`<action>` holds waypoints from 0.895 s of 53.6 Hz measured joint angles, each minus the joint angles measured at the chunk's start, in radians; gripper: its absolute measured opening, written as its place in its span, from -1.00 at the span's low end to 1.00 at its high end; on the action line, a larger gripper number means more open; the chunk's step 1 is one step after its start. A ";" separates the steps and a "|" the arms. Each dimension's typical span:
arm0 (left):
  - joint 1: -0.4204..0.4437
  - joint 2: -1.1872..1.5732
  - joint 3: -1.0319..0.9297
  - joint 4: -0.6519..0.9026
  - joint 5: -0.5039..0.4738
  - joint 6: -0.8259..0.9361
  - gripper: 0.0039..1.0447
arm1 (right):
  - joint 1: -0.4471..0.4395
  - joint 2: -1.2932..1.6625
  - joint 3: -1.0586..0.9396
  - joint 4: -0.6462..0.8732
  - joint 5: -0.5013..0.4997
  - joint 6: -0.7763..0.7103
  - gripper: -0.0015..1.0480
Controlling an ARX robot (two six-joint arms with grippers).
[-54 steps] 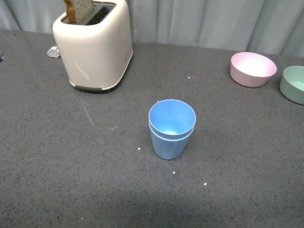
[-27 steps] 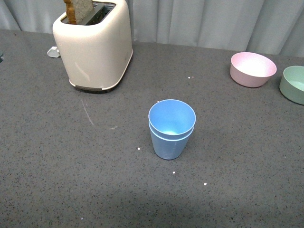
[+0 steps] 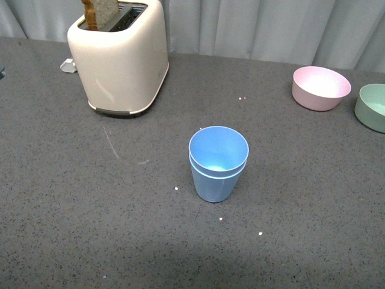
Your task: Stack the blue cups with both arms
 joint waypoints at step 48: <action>0.000 0.000 0.000 0.000 0.000 0.000 0.88 | 0.000 -0.043 0.000 -0.015 0.000 0.000 0.81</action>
